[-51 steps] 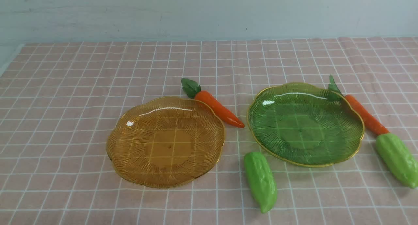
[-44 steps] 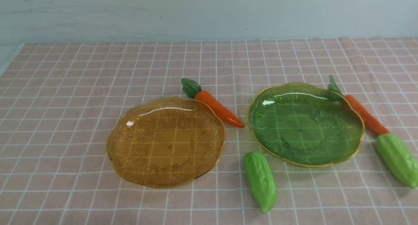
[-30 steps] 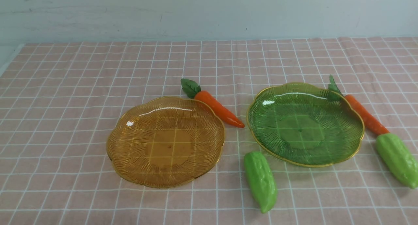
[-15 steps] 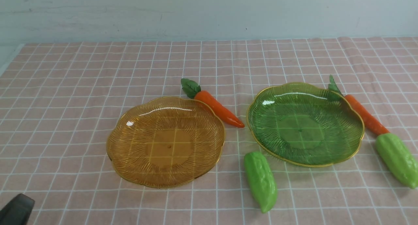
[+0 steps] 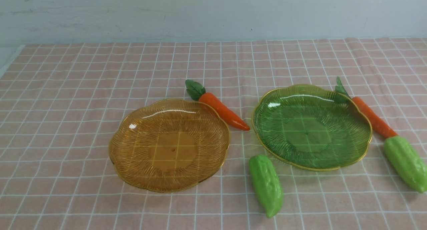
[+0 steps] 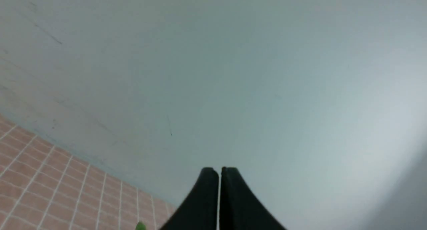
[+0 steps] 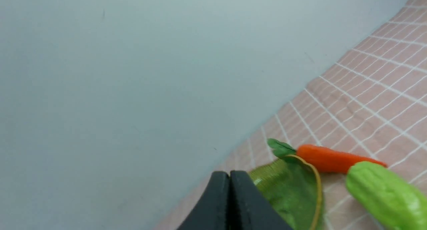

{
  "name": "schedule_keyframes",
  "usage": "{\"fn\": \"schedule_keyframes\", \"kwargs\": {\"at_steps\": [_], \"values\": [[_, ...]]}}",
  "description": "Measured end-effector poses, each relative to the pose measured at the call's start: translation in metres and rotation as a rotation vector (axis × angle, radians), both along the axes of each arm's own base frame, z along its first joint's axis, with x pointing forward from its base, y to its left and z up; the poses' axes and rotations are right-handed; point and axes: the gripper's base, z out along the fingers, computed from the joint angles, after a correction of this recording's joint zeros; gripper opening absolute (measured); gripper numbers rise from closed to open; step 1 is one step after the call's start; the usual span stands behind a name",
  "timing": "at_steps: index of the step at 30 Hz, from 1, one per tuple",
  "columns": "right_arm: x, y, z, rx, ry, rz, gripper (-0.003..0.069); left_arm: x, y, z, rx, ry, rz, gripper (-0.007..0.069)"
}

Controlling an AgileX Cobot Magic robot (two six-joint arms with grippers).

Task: Put different types of vegetables on the plate.
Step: 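Carry the green vegetable from the table to the plate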

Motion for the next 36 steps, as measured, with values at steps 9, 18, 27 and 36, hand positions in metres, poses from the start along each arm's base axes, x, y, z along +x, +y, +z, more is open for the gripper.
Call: {"fn": "schedule_keyframes", "kwargs": {"at_steps": [9,18,27,36], "values": [[-0.001,0.0,0.007,-0.006,-0.021,-0.003,-0.0017,0.07,-0.03,-0.011,0.553,1.028,-0.456,-0.0003],[0.032,0.017,0.128,-0.617,0.461,0.297,-0.0017,0.121,-0.047,-0.022,0.698,1.175,-0.561,-0.0003],[0.132,-0.002,0.132,-0.802,1.052,0.429,-0.0017,0.113,-0.071,-0.017,0.755,1.122,-0.665,-0.0003],[0.225,-0.007,0.077,-0.737,1.394,0.578,0.0046,0.107,-0.076,-0.018,0.785,1.138,-0.709,-0.0003]]}}
